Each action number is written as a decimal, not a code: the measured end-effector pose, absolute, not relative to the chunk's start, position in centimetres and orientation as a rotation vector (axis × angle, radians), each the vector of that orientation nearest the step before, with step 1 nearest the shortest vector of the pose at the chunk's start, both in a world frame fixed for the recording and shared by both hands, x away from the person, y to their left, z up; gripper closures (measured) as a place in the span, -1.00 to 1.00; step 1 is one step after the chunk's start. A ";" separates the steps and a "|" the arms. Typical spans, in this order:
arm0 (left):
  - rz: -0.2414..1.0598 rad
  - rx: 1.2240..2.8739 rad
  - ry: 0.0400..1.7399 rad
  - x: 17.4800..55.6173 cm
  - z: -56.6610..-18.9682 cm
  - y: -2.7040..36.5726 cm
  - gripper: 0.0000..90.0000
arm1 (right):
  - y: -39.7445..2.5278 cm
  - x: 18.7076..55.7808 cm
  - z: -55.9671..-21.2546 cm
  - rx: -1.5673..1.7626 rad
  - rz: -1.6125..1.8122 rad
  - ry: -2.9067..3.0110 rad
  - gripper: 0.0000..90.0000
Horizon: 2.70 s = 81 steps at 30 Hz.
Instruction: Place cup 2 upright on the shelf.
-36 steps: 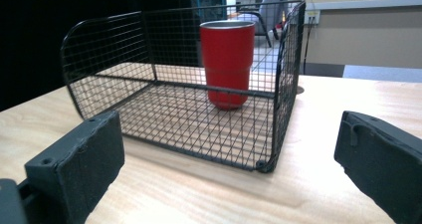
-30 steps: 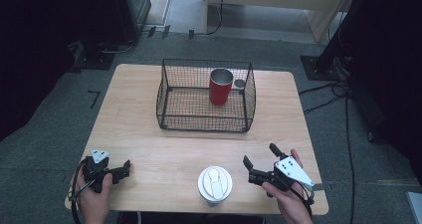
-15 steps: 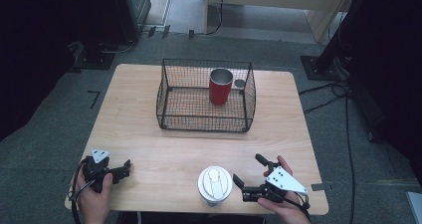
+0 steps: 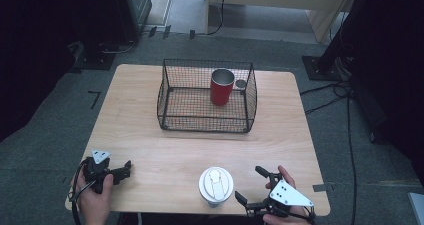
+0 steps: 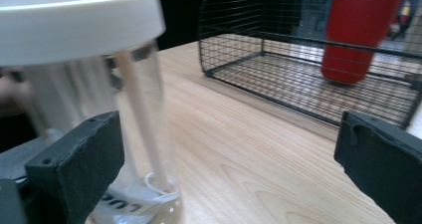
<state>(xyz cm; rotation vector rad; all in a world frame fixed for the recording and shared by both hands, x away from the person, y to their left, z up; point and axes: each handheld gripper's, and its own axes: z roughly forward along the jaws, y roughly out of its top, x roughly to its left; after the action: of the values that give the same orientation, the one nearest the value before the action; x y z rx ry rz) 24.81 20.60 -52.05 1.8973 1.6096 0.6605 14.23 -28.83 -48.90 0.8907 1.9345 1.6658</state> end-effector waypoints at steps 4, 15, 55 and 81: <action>0.661 1.897 1.610 24.8 -52.1 20.6 -1.00 | -28.3 14.0 -48.9 0.839 1.688 1.980 -1.00; 0.660 1.897 1.609 24.8 -52.1 20.6 -1.00 | -26.7 13.8 -49.2 0.795 1.716 2.043 -1.00; 0.660 1.898 1.609 24.8 -52.0 20.6 -1.00 | -22.2 15.3 -49.7 0.722 1.763 2.089 -0.68; 0.660 1.897 1.609 24.8 -52.1 20.6 -1.00 | -18.6 17.4 -47.6 0.747 1.746 1.992 -0.65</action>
<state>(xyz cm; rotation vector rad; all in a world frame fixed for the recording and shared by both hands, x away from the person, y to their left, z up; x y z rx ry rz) 24.82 20.61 -52.05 1.8971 1.6090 0.6602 17.39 -18.55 -47.63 0.7465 1.9920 1.7462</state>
